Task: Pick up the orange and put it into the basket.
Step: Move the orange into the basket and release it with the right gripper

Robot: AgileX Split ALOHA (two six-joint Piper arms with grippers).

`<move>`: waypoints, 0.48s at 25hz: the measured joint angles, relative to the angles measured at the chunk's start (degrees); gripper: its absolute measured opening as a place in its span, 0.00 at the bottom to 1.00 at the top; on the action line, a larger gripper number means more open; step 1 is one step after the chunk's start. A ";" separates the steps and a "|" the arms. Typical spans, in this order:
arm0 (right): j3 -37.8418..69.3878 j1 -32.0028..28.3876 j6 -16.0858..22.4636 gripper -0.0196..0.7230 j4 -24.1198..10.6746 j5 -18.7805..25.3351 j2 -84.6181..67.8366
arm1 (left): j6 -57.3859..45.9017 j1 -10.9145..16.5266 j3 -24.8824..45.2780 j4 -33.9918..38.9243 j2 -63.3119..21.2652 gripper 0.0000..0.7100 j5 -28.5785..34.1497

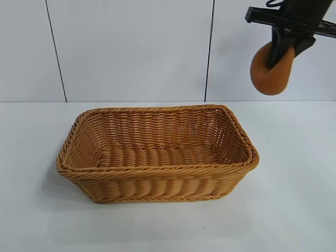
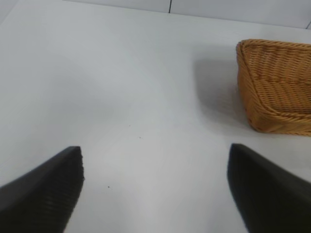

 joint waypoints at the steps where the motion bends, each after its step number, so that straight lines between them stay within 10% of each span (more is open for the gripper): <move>1: -0.25 1.45 0.21 0.07 0.11 0.00 0.00 | 0.00 0.00 0.00 0.00 0.00 0.82 0.00; 12: -0.33 21.89 0.52 0.07 0.27 -0.99 0.29 | 0.00 0.00 0.00 0.00 0.00 0.82 0.00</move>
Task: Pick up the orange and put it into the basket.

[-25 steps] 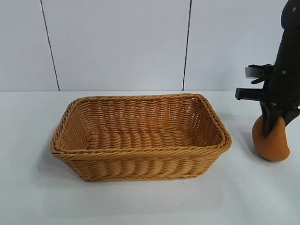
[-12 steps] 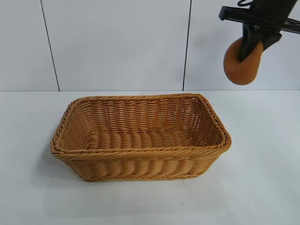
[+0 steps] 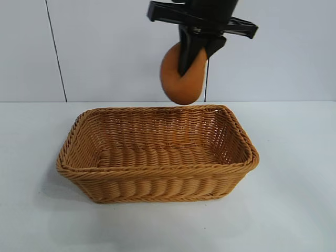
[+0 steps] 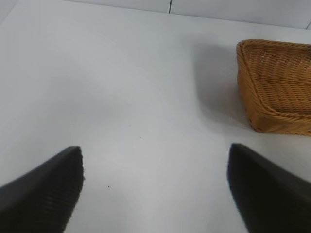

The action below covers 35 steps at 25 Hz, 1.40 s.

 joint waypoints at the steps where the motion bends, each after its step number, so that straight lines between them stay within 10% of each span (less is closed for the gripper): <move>1: 0.00 1.01 0.12 0.07 -0.74 0.00 0.22 | 0.00 0.00 0.00 0.00 0.00 0.82 0.00; 8: 0.00 2.12 1.40 0.07 -3.48 -0.24 5.63 | 0.00 0.00 0.00 0.00 0.00 0.82 0.00; 16: 0.00 2.23 -0.40 0.10 0.93 -2.58 17.19 | 0.00 0.00 0.00 0.00 0.00 0.82 0.00; 24: -4.66 2.88 -1.01 0.86 -0.80 0.17 16.38 | 0.00 0.00 0.00 0.00 0.00 0.82 0.00; 35: -15.41 2.62 2.66 0.96 -7.08 0.91 9.01 | 0.00 0.00 0.00 0.00 0.00 0.82 0.00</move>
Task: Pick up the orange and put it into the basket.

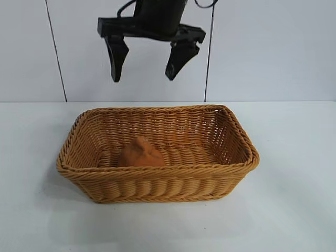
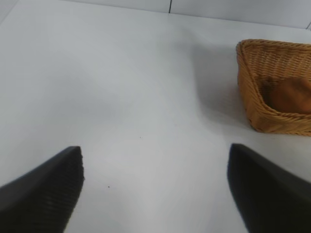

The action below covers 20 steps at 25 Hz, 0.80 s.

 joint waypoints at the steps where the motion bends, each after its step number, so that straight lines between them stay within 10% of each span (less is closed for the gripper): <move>1: 0.00 -0.49 0.12 0.96 -0.56 0.15 -0.53 | 0.00 0.00 0.00 0.00 0.00 0.82 0.00; 20: 0.00 -30.46 -1.18 0.96 -4.92 0.21 -3.84 | 0.00 0.00 0.00 0.00 0.00 0.82 0.00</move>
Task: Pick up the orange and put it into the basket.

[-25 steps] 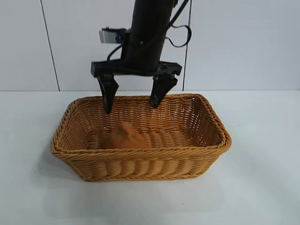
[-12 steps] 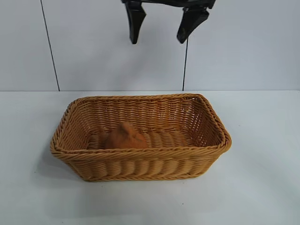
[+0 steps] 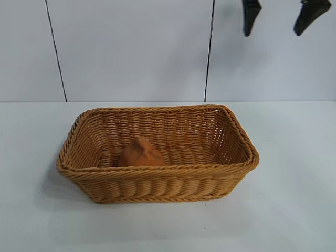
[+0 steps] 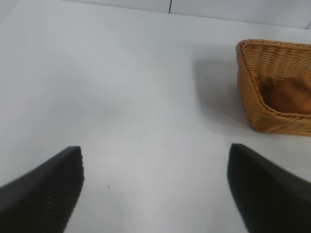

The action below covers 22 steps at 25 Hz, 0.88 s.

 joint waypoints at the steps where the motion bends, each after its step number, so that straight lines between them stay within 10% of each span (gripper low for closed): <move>1: 0.00 -1.52 0.00 0.96 0.50 0.00 0.00 | 0.00 0.00 0.00 0.00 0.00 0.82 0.00; 8: 8.09 -4.74 -0.06 0.96 2.10 -0.13 -2.04 | 0.00 0.00 0.00 0.00 0.00 0.82 0.00; 22: 58.46 -4.74 -2.20 0.96 4.22 0.32 -36.95 | 0.00 0.00 0.00 0.00 0.00 0.82 0.00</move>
